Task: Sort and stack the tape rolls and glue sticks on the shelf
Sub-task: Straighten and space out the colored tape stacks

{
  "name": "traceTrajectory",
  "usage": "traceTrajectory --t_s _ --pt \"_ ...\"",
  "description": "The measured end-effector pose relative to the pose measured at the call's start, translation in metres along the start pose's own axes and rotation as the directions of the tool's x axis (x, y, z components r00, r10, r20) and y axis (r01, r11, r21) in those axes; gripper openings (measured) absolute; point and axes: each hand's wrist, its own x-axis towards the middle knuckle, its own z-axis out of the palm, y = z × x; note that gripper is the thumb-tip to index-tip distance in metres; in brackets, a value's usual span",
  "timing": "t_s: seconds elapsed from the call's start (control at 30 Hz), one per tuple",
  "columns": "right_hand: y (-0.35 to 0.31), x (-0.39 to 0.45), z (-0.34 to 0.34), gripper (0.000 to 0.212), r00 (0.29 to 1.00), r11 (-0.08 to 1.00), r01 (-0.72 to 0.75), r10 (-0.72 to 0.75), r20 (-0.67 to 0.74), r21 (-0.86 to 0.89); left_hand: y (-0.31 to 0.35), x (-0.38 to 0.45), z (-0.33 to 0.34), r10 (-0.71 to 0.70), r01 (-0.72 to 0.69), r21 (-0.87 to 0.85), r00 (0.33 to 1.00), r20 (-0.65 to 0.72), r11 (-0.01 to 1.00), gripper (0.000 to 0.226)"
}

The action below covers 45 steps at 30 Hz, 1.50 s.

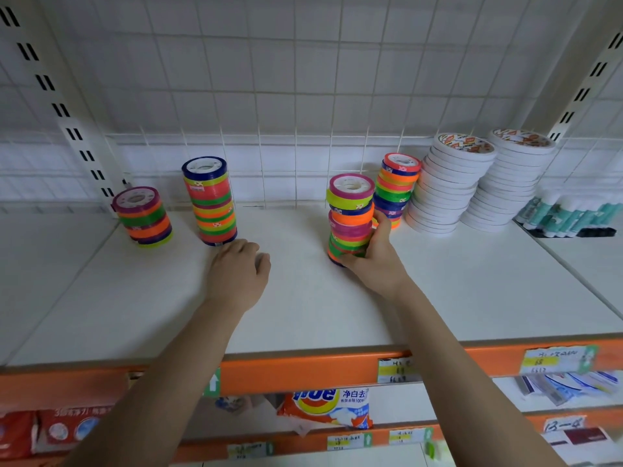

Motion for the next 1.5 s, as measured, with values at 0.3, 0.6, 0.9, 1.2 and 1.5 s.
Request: traceTrajectory --t_s 0.3,0.6,0.9,1.2,1.5 --pt "0.001 -0.001 0.011 0.091 0.991 0.998 0.016 -0.025 -0.133 -0.068 0.000 0.000 0.000 0.012 -0.012 0.009 1.000 0.004 1.000 0.028" --pt "-0.001 0.003 0.013 0.102 0.985 0.999 0.018 -0.025 -0.170 -0.043 0.000 0.000 -0.001 0.019 -0.019 0.010 1.000 -0.001 1.000 0.028" --pt "0.000 -0.002 0.011 0.087 0.987 0.995 0.033 -0.046 -0.154 -0.089 -0.002 0.001 0.001 0.018 -0.018 0.010 1.000 0.002 1.000 0.028" --pt "-0.003 -0.002 0.013 0.103 0.986 0.999 0.019 -0.026 -0.165 -0.041 -0.002 0.001 0.003 0.022 -0.022 0.008 1.000 -0.009 1.000 0.027" --pt "0.000 -0.002 0.011 0.088 0.973 0.999 0.022 -0.032 -0.229 -0.049 -0.002 0.001 0.002 0.019 -0.019 0.004 1.000 -0.013 1.000 0.028"
